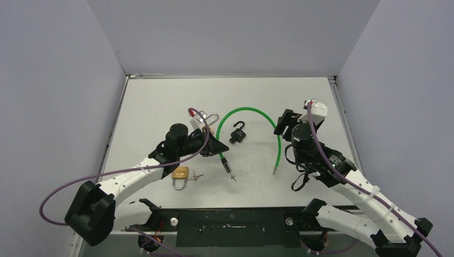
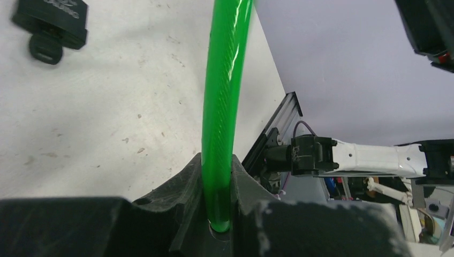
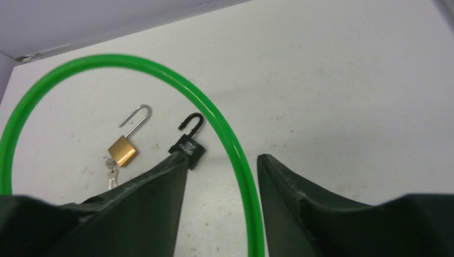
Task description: Unlock with the key
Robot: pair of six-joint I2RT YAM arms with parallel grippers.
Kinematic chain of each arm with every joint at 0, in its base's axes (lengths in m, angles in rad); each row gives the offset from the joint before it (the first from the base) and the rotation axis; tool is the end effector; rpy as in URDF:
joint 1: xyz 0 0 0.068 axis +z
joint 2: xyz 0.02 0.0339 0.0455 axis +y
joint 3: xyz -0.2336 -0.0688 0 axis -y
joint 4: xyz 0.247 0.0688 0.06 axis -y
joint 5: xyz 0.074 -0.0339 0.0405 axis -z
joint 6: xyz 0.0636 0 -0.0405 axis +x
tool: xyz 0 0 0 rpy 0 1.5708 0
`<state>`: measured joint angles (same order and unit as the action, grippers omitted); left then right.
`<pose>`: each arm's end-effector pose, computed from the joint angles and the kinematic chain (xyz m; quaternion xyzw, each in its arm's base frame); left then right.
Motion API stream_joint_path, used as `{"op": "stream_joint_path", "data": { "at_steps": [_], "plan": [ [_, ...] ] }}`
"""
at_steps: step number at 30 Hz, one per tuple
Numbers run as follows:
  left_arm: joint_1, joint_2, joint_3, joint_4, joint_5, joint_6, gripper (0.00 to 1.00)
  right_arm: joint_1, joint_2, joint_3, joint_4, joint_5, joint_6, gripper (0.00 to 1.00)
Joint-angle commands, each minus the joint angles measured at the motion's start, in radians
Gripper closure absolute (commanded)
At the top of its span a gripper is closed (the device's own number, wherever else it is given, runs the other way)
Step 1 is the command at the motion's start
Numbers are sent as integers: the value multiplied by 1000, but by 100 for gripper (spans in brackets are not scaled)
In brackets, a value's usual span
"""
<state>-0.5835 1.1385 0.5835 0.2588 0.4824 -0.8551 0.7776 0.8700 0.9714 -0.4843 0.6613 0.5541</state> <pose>0.2244 -0.1835 0.2084 0.0352 0.7925 -0.5251 0.3082 0.1872 0.1295 0.3303 0.0931 0.7992 0.1154 0.5825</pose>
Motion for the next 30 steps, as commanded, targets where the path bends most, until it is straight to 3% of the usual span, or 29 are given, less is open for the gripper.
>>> {"op": "stream_joint_path", "data": {
  "at_steps": [1,4,11,14,17,20,23,30],
  "plan": [
    [-60,81,109,190,39,-2,100,-8,-33,65,-79,125,-130,29],
    [-108,146,165,209,33,0,100,-10,-70,82,-80,116,-141,23],
    [-175,299,222,341,-12,-73,100,-11,-126,81,-94,50,-80,22],
    [-192,392,236,477,-28,-156,100,-9,-140,70,-97,30,-47,21],
    [-206,493,220,758,-67,-303,100,-11,-150,56,-97,10,-12,22],
    [-219,611,264,852,-110,-375,100,-11,-159,40,-98,-9,28,21],
    [-240,703,323,819,-143,-408,100,-11,-164,20,-95,-35,56,22],
    [-278,823,489,440,-256,-323,100,-10,-156,-18,-97,-82,116,22]
  ]
}}
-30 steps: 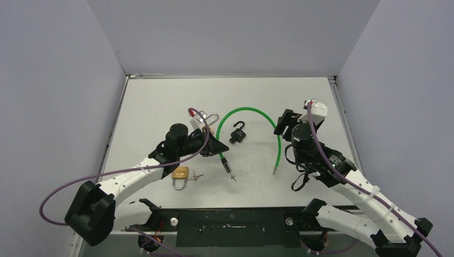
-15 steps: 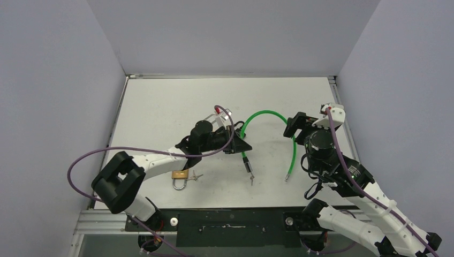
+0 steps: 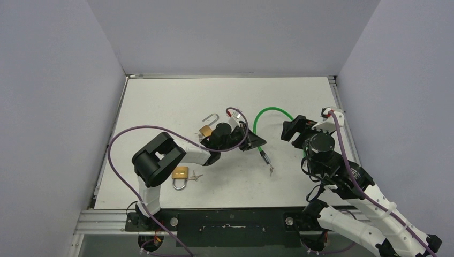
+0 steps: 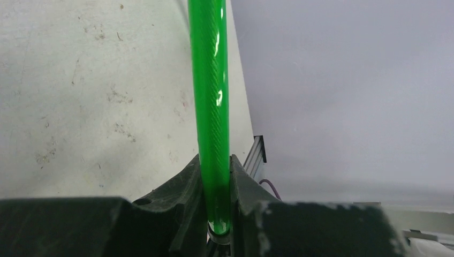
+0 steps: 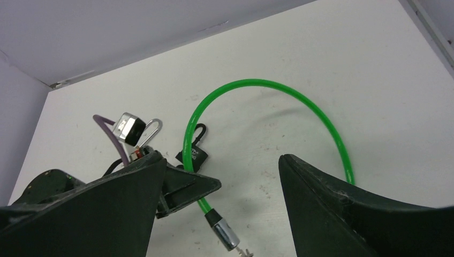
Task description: Unlock with the key
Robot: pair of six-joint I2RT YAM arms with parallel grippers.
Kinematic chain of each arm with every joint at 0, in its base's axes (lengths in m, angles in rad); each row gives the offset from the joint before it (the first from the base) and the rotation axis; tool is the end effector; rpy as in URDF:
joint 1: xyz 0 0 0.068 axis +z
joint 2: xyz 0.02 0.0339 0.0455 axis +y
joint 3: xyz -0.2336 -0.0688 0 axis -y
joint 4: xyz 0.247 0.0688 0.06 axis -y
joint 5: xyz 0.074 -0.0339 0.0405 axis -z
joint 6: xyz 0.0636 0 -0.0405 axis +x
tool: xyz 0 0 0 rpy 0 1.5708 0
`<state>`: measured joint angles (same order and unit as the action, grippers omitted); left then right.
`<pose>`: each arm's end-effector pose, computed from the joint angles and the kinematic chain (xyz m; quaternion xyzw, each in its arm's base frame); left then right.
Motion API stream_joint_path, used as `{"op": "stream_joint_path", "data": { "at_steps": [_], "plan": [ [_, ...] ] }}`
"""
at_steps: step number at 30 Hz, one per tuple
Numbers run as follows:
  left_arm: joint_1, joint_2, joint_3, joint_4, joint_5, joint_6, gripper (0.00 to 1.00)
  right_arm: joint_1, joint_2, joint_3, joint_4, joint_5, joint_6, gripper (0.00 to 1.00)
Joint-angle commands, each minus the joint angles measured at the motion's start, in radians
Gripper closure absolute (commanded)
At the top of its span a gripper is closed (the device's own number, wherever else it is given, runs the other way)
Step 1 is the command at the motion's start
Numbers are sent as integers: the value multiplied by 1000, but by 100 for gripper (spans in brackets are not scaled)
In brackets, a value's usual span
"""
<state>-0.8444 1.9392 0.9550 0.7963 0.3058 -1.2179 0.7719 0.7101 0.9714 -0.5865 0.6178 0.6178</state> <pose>0.2667 -0.3290 0.1338 -0.0459 0.7661 -0.6009 0.2232 0.1584 0.1028 0.3474 0.1172 0.7852 0.1661 0.5850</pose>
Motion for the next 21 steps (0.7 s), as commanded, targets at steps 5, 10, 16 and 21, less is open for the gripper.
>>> {"op": "stream_joint_path", "data": {
  "at_steps": [5,10,16,21],
  "plan": [
    [-19,55,178,-282,-152,110,90,-5,9,-50,19,-69,80,23],
    [-21,75,215,-406,-156,158,69,-5,1,-64,23,-81,105,22],
    [-20,45,198,-457,-161,231,50,-5,3,-71,30,-102,114,22],
    [-24,-34,187,-570,-197,354,33,-4,1,-76,36,-107,110,21]
  ]
}}
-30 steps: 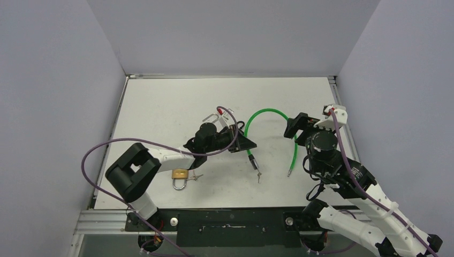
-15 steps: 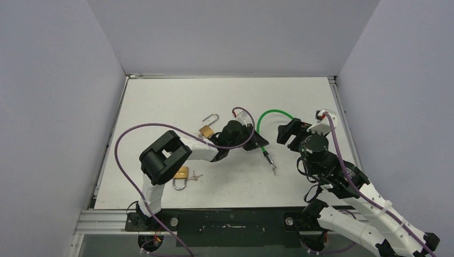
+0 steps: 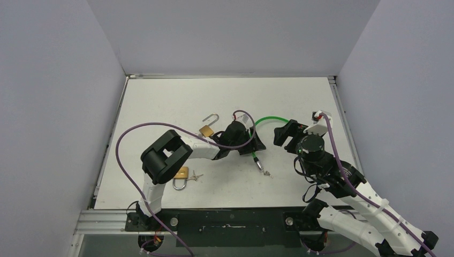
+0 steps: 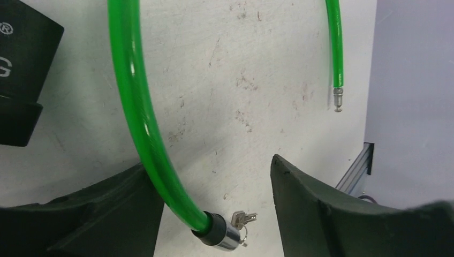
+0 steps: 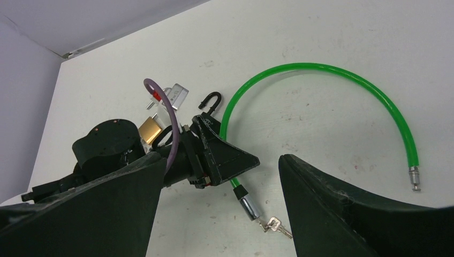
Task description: Unlock with the key
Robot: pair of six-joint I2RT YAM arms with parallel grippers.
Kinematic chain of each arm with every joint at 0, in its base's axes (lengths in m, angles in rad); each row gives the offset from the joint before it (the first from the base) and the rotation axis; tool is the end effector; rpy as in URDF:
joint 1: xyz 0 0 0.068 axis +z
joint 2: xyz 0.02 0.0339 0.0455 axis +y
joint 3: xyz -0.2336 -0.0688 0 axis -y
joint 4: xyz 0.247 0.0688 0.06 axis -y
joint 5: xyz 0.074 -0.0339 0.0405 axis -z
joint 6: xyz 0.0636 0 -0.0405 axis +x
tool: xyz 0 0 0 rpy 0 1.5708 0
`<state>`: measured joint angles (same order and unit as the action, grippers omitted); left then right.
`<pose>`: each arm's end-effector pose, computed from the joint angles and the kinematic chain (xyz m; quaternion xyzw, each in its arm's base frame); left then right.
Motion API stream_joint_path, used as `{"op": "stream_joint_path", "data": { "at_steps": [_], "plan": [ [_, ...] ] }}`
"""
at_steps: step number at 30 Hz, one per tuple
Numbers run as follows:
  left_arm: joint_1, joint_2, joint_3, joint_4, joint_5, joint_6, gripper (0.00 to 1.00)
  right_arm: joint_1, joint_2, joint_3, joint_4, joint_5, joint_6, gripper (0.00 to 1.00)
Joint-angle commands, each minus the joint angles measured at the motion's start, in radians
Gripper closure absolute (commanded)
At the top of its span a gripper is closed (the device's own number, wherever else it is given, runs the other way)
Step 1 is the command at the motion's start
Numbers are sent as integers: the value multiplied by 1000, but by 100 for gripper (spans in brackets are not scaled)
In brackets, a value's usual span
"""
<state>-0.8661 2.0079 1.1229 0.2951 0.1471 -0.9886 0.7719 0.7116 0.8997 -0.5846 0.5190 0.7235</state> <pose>0.2750 -0.3378 0.0958 -0.0193 0.8802 -0.4147 0.2300 0.1608 0.1125 0.3213 0.1226 0.8079 0.2074 0.5379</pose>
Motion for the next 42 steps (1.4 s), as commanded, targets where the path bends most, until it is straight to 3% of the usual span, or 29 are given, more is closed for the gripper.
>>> {"op": "stream_joint_path", "data": {
  "at_steps": [1,3,9,16,20,23,26,35,42],
  "plan": [
    [-3,-120,12,-86,-46,145,30,-3,0,-6,39,-10,-3,21],
    [-4,-155,2,-127,-64,185,24,-4,4,-6,42,-10,-7,21],
    [-4,-275,-32,-271,-138,275,19,-5,13,-12,62,-27,-10,21],
    [4,-515,-122,-496,-434,340,23,-4,51,-45,120,-124,-25,21],
    [48,-667,-218,-593,-556,324,27,2,132,-85,217,-278,-59,26],
    [117,-782,-266,-671,-597,315,29,43,233,-117,317,-384,-74,32],
    [158,-925,-275,-748,-696,314,35,171,355,-117,380,-335,-70,33],
    [171,-1298,-256,-741,-846,440,33,351,833,59,504,-400,-44,38],
    [173,-1408,-248,-783,-880,460,30,402,1094,241,562,-505,-53,56]
  ]
}}
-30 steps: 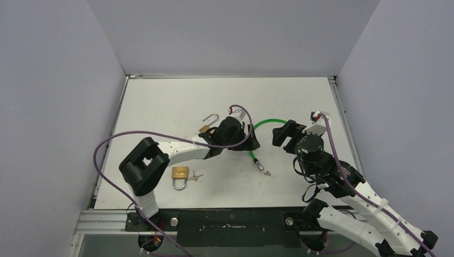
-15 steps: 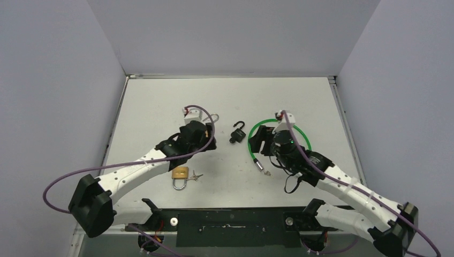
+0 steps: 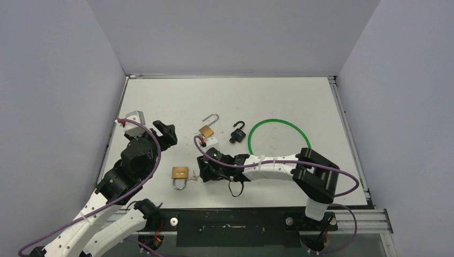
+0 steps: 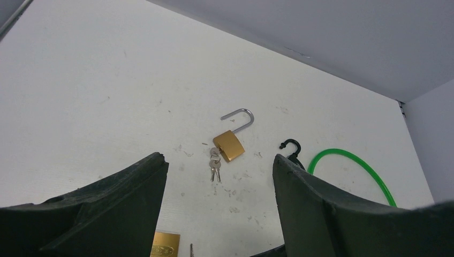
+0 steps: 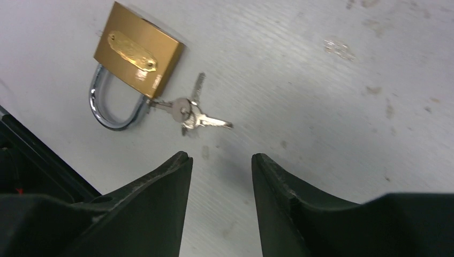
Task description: Unlock with the key
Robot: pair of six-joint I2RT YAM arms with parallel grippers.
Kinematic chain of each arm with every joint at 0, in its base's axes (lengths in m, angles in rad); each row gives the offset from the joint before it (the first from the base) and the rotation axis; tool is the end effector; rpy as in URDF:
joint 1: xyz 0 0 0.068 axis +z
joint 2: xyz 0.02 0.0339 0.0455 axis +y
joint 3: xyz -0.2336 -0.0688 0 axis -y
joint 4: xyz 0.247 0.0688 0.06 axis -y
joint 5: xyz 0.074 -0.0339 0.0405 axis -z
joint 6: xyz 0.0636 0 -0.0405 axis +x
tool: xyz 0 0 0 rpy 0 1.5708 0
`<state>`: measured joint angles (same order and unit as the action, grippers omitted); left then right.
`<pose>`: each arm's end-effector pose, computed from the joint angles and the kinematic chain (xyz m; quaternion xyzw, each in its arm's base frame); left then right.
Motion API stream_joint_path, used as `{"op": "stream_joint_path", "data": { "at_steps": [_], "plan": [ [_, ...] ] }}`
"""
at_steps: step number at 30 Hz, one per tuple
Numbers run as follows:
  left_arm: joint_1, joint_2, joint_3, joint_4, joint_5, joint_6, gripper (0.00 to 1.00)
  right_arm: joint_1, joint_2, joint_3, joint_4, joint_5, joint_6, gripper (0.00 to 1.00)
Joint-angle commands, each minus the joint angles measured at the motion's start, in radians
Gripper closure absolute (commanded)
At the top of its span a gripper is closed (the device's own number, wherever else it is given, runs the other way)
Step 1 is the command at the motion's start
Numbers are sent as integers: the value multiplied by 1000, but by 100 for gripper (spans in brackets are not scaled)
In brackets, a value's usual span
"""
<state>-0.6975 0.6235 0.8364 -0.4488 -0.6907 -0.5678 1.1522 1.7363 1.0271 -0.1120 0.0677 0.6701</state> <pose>0.1630 -0.0837 0.3320 -0.1612 0.7511 -0.1300 0.6269 0.1578 0.3442 0.1280 -0.2100 0.9061 0.2698 0.2491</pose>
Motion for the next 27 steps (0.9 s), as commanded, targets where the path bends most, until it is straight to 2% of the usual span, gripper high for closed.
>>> {"op": "stream_joint_path", "data": {
  "at_steps": [1,6,12,23,27],
  "plan": [
    [5,-30,41,-46,-44,40,30,24,93,132,94,-60,0,58],
    [4,-43,50,-76,-57,46,29,29,175,196,95,-110,11,62],
    [5,-51,35,-80,-65,46,28,32,226,237,50,-110,22,75],
    [4,-57,14,-88,-59,19,28,47,281,295,-57,-6,19,76],
    [5,-57,13,-93,-58,11,27,48,283,295,-60,8,24,89]
  ]
}}
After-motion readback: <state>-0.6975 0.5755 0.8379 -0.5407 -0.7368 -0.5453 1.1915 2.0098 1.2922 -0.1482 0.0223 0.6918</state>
